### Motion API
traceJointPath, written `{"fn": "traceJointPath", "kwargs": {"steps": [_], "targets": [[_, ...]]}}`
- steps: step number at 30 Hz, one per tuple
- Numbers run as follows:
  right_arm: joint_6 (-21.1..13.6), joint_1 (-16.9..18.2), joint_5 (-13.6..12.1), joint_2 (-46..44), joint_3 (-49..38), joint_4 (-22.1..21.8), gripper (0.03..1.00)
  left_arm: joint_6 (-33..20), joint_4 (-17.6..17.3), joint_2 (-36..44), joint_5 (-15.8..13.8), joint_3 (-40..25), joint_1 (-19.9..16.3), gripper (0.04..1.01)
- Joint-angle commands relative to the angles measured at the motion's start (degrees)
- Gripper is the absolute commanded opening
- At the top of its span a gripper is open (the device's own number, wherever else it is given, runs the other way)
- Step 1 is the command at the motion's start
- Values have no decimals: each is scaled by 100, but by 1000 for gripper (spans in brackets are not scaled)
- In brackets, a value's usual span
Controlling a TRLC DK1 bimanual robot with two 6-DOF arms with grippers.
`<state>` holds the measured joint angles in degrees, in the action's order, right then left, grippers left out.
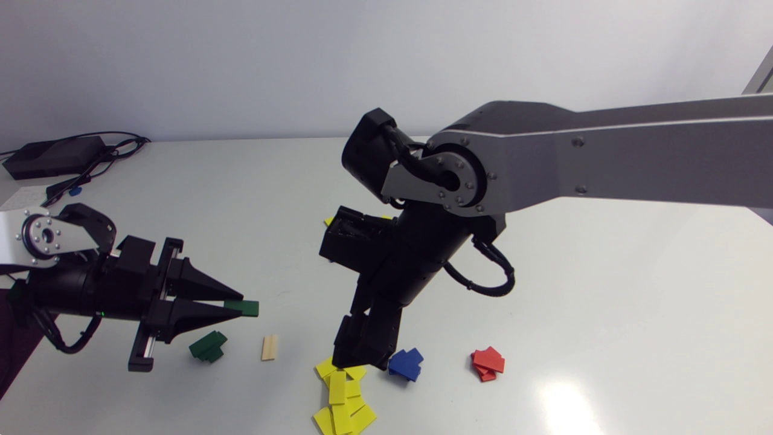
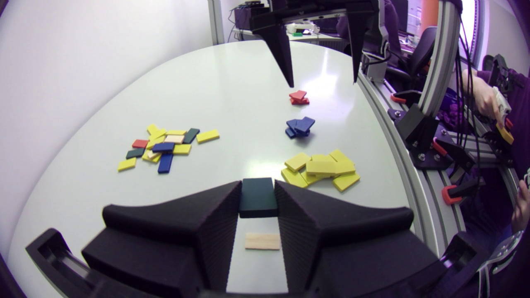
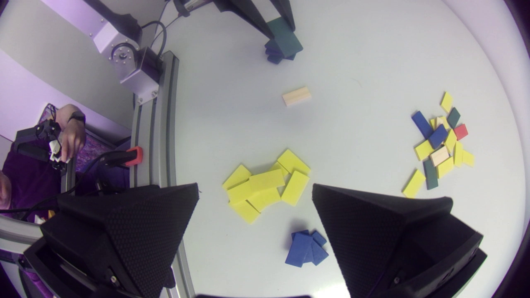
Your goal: Take domino bricks one by one from the mixed stack on the table and place each onto the existing stack of the same color.
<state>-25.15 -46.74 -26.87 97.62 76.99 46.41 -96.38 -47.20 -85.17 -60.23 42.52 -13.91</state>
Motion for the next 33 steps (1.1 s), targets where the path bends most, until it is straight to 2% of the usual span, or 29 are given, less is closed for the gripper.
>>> {"fn": "traceJointPath", "kwargs": {"steps": [1,2,6,12,17,26,33], "targets": [[-113,33,-46,-156,-228,-80,969,137,361,88,-33,-455,-235,277],[-113,33,-46,-182,-281,-115,969,163,598,97,29,-587,-331,279],[-104,33,-46,-270,-466,-194,969,58,897,-18,64,-833,-762,280],[-69,42,-55,-393,-694,-335,969,-531,897,-352,178,-948,-1448,280],[-43,33,-64,-437,-800,-431,969,-1023,853,-580,213,-1097,-1861,282],[-8,-2,-72,-446,-852,-528,969,-1595,809,-967,239,-1185,-2204,287],[1,-2,-81,-437,-844,-537,969,-1647,800,-1090,231,-1053,-2300,289]]}}
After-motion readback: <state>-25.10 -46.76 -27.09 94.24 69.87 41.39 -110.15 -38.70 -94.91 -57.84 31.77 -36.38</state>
